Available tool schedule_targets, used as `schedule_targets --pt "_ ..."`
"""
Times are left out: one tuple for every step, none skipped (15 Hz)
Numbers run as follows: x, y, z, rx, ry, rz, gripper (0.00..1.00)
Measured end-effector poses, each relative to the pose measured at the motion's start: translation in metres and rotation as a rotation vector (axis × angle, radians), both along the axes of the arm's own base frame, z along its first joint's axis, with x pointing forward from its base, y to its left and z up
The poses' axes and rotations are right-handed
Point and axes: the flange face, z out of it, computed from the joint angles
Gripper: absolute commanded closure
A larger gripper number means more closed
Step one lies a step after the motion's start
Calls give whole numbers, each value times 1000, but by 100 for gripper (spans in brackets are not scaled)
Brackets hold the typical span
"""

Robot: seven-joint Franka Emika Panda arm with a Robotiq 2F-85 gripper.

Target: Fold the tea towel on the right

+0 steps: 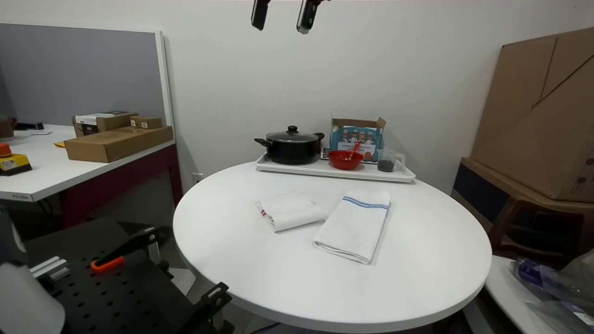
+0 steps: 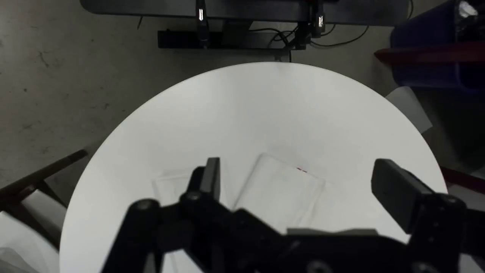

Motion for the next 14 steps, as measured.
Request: schedule_targets --pt "0 0 0 0 0 0 0" --pt "0 0 0 2 -4 -4 0" --pt "3 0 0 16 -25 -25 0" --pt "6 -1 1 39 -57 -59 0" --pt "10 -3 2 62 -91 -96 0" --pt "13 -6 4 86 -123 -134 0" --pt "16 -10 4 110 -152 -174 0" --pt "20 -14 4 133 -179 -217 0" --pt "23 -20 2 151 -202 -261 0" --pt "28 -27 0 164 -226 -309 0" --pt "33 -35 -5 172 -250 -359 0" --pt "39 -44 -10 176 -275 -410 0" --pt "46 -54 -17 177 -299 -462 0" --pt "53 -64 -26 174 -321 -513 0"
